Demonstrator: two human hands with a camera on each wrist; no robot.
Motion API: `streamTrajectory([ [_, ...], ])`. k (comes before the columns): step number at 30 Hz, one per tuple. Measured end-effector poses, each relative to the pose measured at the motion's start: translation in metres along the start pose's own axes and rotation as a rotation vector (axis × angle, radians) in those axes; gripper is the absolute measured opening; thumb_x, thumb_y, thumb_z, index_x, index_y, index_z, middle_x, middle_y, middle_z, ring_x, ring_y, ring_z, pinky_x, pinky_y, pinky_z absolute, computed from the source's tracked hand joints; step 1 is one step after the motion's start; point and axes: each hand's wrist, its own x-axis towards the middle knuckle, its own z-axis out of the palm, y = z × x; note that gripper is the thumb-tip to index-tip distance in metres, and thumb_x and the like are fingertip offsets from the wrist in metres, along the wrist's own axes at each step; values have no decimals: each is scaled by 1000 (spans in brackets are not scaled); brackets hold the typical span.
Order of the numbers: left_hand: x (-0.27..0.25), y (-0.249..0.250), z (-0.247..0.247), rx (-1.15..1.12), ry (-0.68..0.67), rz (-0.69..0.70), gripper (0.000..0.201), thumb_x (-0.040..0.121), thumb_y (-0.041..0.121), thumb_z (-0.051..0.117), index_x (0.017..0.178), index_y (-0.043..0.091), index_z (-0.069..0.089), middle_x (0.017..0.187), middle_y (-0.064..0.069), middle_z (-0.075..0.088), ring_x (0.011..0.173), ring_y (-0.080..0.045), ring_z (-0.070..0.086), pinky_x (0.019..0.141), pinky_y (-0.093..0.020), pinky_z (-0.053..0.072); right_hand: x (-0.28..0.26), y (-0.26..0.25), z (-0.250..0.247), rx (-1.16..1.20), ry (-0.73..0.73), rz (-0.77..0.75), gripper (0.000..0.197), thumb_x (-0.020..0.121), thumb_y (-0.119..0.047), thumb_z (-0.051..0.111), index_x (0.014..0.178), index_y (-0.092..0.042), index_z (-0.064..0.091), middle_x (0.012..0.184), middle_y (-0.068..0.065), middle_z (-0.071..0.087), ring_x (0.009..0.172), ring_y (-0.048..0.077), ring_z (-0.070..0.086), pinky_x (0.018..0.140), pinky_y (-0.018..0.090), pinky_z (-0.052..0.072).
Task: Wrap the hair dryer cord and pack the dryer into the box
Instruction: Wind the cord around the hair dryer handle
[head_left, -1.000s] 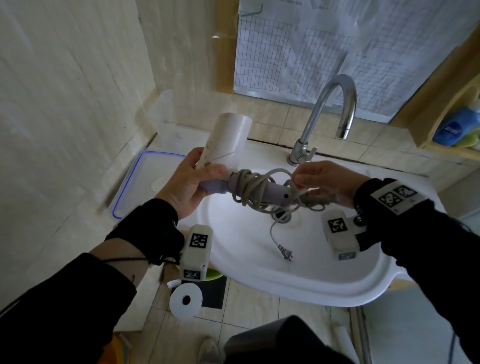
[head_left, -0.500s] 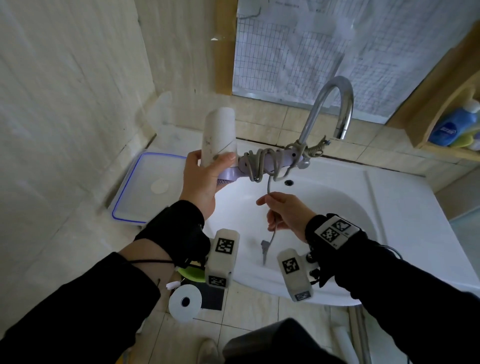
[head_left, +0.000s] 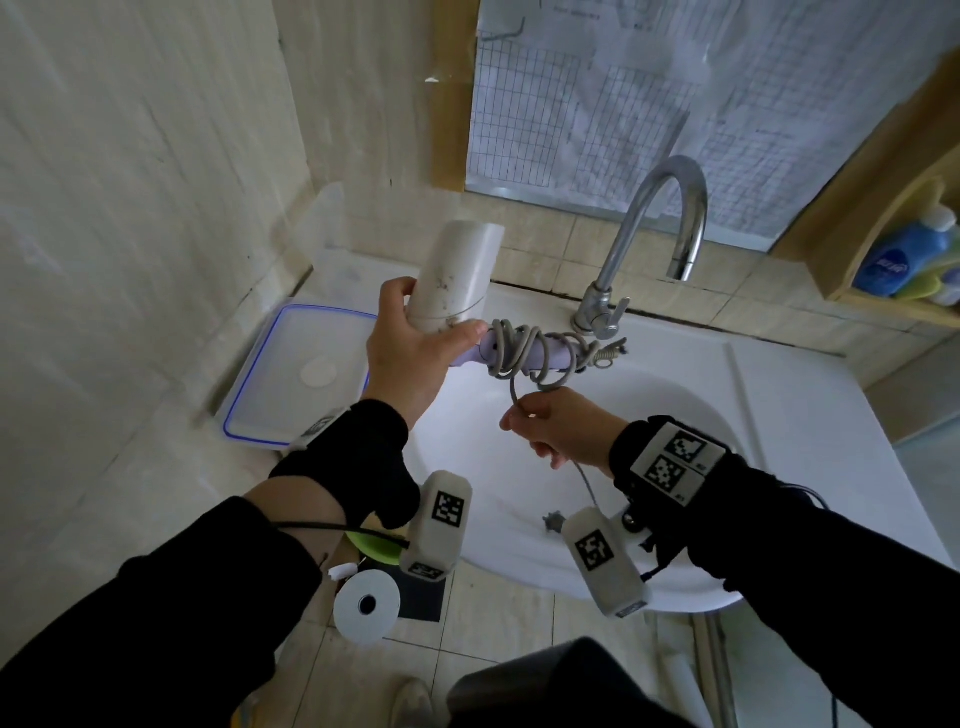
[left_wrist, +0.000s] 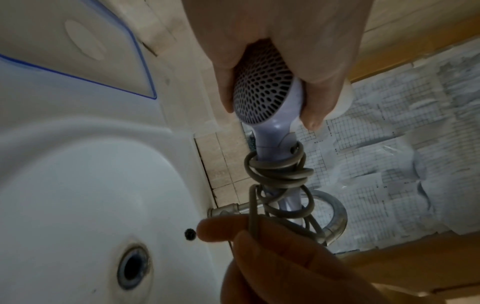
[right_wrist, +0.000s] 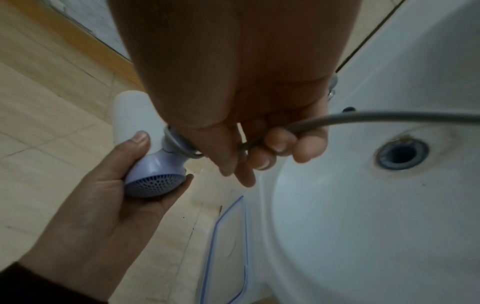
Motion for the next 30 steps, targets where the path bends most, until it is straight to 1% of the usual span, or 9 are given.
streamTrajectory([
  [4,-1,-2,-5,94,-8,50,58,68,26,79,113,22,43,92,15,53,81,-3,56,57,-6,43,-7,-2,-9,-114,-53,-11,13,88,-13,51,90,-13,64,62,0,53,54,10,48,50,21,46],
  [9,-5,-2,-10,190,-63,117,60,66,23,80,116,20,45,103,1,56,86,-16,56,53,-1,40,-13,-6,-17,-250,-107,-13,22,84,-7,51,68,-21,57,60,0,56,51,12,49,48,21,47],
  [14,-8,-7,-11,273,-133,137,61,60,26,82,105,33,42,104,0,58,90,-21,58,62,-17,47,-18,-15,-31,-411,-92,-34,14,86,-13,53,86,-7,65,61,-1,56,52,14,52,52,21,46],
  [16,-9,-6,-12,284,-164,150,60,58,29,81,103,32,42,98,3,58,89,-21,57,62,-18,46,-20,-19,-38,-500,-86,-58,18,86,-15,54,88,-2,66,61,-2,55,50,9,54,52,16,45],
  [18,-10,-4,-15,296,-217,164,60,55,32,79,103,31,42,91,11,55,88,-19,56,63,-19,46,-22,-22,-45,-605,-83,-110,16,85,-17,56,72,-12,65,64,-4,56,57,7,55,60,17,43],
  [21,-8,-2,-20,295,-314,151,62,54,32,80,104,32,43,89,17,55,83,-11,56,63,-15,46,-26,-29,-57,-756,-77,-173,36,82,-16,56,51,-28,42,65,-11,51,64,7,47,63,21,36],
  [23,-7,-1,-23,274,-378,129,64,56,25,84,106,31,44,89,17,56,80,-2,56,60,-9,45,-28,-33,-65,-811,-76,-195,38,83,-15,56,52,-29,40,67,-13,48,69,10,48,66,22,35],
  [26,-6,-1,-27,218,-481,76,64,57,14,85,106,29,48,91,13,57,76,-6,57,56,-14,50,-29,-39,-79,-808,-54,-189,32,83,-16,60,57,-29,46,71,-13,51,77,13,52,67,21,36],
  [30,-3,-1,-35,44,-540,-39,66,41,27,81,101,31,53,87,4,62,68,-1,64,57,-17,51,-25,-34,-102,-614,-27,-158,11,81,-19,67,74,-25,62,78,-15,60,79,5,56,83,27,41],
])
